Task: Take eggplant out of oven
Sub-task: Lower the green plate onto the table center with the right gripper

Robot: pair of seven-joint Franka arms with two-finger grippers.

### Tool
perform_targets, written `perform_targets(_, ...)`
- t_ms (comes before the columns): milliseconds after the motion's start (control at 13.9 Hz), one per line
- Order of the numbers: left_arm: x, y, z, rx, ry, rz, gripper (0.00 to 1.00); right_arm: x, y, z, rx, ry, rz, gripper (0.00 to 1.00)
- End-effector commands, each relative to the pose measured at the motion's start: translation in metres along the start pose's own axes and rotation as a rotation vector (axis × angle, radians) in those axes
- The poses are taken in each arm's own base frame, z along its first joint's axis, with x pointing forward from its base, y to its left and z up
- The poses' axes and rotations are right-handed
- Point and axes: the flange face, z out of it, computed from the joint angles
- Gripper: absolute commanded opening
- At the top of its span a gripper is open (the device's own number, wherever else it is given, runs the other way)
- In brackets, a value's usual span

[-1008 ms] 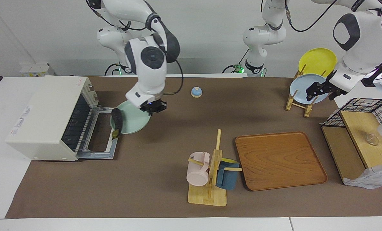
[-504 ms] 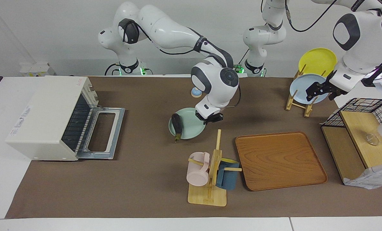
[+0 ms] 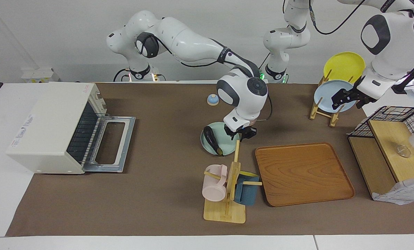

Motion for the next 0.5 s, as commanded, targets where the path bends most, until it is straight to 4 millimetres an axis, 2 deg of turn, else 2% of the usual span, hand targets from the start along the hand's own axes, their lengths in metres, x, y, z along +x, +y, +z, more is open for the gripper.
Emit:
perform_targets(0,-0.005,0.027,-0.003,0.0,0.001,0.025,1.0,0.02,0.107,-0.045,-0.037,-0.066,-0.098,0.82)
perform_targets(72,0.0,0.033,0.006,-0.011,0.045,-0.047,1.0,0.021,0.158,-0.045,-0.036,-0.082,-0.114,0.71)
perform_targets(144,0.001,0.05,0.034,-0.058,0.086,-0.166,1.0,0.017,0.194,-0.03,-0.046,-0.106,-0.118,0.52)
perform_targets(216,0.005,0.097,0.059,-0.083,0.151,-0.2,1.0,0.012,0.221,-0.007,-0.061,-0.133,-0.096,0.3)
perform_targets(288,0.015,0.131,0.081,-0.098,0.185,-0.216,1.0,0.009,0.248,0.018,-0.066,-0.147,-0.069,0.18)
perform_targets(360,0.029,0.156,0.108,-0.106,0.182,-0.259,1.0,0.014,0.277,0.034,-0.052,-0.128,-0.028,0.1)
perform_targets(432,0.038,0.203,0.134,-0.12,0.195,-0.258,1.0,0.011,0.295,0.055,-0.046,-0.124,-0.03,0.03)
